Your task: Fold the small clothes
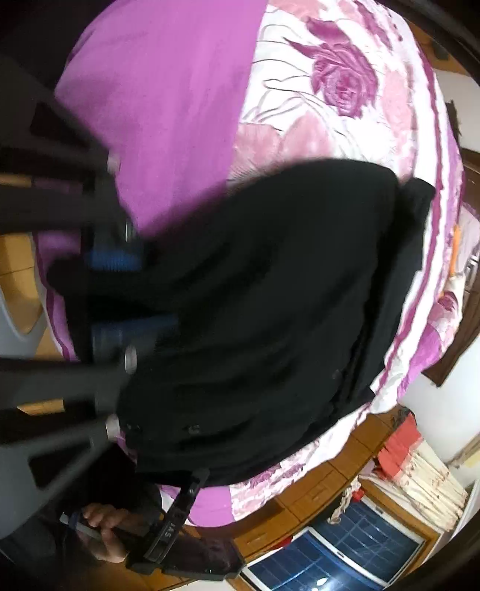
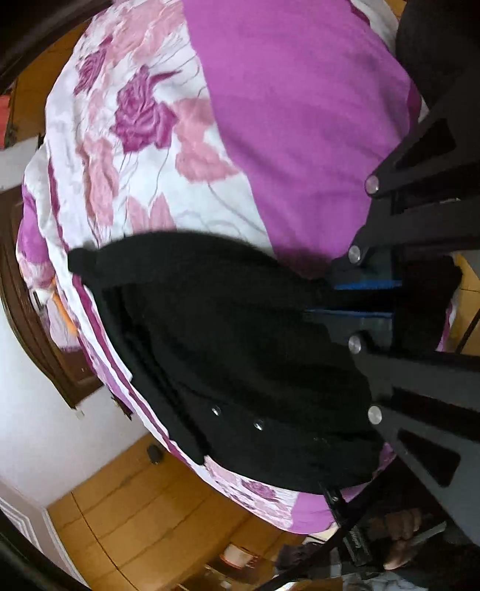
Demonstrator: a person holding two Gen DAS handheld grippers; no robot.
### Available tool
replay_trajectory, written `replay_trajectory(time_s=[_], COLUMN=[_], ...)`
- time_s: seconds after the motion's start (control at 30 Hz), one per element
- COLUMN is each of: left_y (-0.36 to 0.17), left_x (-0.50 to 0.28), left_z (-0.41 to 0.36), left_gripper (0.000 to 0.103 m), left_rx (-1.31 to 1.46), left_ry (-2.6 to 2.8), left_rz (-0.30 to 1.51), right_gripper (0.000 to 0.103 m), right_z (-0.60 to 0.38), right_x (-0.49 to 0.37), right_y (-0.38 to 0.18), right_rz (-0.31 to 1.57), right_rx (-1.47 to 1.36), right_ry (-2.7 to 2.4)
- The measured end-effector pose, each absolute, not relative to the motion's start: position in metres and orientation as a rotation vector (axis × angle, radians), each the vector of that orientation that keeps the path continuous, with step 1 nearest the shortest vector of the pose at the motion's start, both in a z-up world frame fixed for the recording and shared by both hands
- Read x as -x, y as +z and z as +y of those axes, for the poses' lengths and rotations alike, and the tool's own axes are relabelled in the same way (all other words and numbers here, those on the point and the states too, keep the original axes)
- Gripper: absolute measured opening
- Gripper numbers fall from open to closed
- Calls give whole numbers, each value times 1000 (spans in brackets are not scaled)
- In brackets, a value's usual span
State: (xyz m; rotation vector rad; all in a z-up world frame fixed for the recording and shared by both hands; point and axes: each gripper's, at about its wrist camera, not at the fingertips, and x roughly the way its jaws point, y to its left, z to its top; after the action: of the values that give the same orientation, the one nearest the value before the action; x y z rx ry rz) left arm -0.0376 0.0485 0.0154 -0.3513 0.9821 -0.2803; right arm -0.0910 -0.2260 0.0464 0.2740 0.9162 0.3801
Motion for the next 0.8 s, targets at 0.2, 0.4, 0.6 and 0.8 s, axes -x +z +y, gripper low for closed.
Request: replay_trajectory(time_s=[0.2,0.4,0.6,0.8], left_y=[24,52,49,26], left_x=[42,61,88,71], left_z=[51,63,61,54], left_gripper=[0,0,0,0], left_rx=[382,423,365,335], left_ry=[-305,-333,-281,-238], left_rz=[968,925,1021,1084], right_gripper=[7,7,6,7], right_z=[-236,-270,-271,-257], right_x=[94,110,135,113], right_y=[54,76,81,55], right_rz=[904,856,886,985], right_rx=[-341,-497,-447,-379], right_ry=[389,389,376,328])
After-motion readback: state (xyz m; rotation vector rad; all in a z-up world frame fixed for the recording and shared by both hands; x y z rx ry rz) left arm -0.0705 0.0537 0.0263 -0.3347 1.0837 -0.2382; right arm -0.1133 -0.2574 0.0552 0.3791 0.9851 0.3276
